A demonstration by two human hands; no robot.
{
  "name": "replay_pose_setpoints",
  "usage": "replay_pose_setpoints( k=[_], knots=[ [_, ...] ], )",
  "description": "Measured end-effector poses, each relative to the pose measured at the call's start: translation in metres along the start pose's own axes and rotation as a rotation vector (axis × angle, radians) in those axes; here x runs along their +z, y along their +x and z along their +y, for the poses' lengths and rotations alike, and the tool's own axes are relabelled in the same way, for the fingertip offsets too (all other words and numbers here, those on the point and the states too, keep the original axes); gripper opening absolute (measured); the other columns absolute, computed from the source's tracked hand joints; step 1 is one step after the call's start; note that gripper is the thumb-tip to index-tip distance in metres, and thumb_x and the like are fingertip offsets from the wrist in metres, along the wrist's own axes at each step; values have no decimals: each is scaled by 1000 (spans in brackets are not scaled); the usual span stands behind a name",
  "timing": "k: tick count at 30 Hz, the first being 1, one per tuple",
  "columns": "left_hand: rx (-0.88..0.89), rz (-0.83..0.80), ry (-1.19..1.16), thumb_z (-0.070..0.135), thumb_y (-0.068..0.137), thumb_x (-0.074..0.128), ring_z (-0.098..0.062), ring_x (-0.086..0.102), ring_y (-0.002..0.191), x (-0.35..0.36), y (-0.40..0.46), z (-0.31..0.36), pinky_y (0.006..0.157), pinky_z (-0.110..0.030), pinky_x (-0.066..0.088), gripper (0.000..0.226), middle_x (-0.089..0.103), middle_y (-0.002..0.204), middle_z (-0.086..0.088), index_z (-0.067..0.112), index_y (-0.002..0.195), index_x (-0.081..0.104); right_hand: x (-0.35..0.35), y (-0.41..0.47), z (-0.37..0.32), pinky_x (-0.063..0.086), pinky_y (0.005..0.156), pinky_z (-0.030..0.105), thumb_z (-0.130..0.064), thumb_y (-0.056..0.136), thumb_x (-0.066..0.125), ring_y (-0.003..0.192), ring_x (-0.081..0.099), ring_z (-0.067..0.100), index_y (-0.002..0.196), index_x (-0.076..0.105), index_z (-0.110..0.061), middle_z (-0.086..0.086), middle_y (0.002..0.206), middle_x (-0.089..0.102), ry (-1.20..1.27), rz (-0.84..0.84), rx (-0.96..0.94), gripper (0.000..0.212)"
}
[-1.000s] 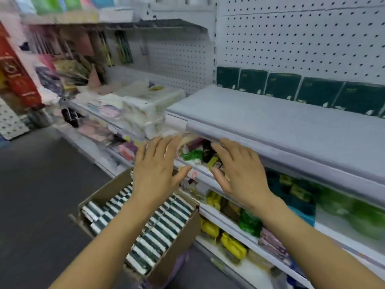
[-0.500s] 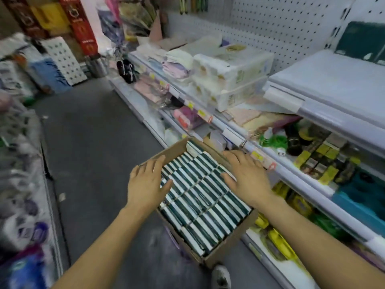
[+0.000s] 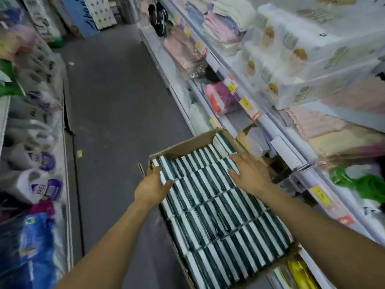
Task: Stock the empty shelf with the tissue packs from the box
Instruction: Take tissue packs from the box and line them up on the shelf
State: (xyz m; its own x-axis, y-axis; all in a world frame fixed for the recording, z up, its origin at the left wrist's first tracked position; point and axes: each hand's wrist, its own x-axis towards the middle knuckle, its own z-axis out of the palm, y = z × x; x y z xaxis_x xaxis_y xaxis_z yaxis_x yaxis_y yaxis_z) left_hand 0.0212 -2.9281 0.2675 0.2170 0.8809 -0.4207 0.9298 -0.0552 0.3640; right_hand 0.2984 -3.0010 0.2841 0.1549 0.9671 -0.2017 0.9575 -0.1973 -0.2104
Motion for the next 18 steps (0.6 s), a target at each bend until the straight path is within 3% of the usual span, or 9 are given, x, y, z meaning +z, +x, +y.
replay_pose_setpoints(
  k=[3,4,6,8,12,15,18],
  knots=[
    [-91,-32,-85,45,96,55,-24,62,98,18,33,5,84,-39,51,65,60,107,0,14,149,32,21,38,14,49,85,38,-34,94,50,113,53,29,129,52,-14,10,126,56,15,-50,-11,40],
    [-98,-30,-84,43,97,55,-25,62,97,23,43,7,84,-38,51,65,59,106,-1,14,150,31,26,50,18,49,85,38,-33,94,50,111,54,29,127,54,-13,11,124,57,24,-59,-10,39],
    [-95,-10,-54,42,97,54,-28,61,101,31,60,10,85,-39,52,63,53,131,-10,13,149,33,36,73,26,48,79,34,-30,93,50,106,56,30,118,57,-11,12,115,60,37,-69,-11,33],
    [-127,13,-10,42,96,54,-29,57,111,37,75,10,88,-41,51,60,43,142,-10,16,147,35,44,94,33,39,68,30,-26,91,49,102,57,30,110,59,-10,12,108,61,27,-82,-15,26],
    [-201,77,115,45,94,57,-32,54,117,50,92,12,78,-42,50,63,39,142,-9,16,143,32,56,127,41,43,71,34,-26,92,52,111,52,31,118,58,-10,15,122,56,-10,-118,42,30],
    [-278,157,164,49,91,60,-31,59,105,55,98,16,65,-37,46,69,40,139,-12,13,141,29,65,142,42,38,65,33,-28,92,52,104,54,31,97,51,-9,15,111,59,-68,-131,21,19],
    [-321,162,182,51,90,61,-31,63,99,63,103,21,69,-37,44,78,43,138,-12,13,145,22,73,150,38,43,67,34,-39,92,57,103,57,31,109,50,-7,15,110,60,-139,-118,15,37]
  ],
)
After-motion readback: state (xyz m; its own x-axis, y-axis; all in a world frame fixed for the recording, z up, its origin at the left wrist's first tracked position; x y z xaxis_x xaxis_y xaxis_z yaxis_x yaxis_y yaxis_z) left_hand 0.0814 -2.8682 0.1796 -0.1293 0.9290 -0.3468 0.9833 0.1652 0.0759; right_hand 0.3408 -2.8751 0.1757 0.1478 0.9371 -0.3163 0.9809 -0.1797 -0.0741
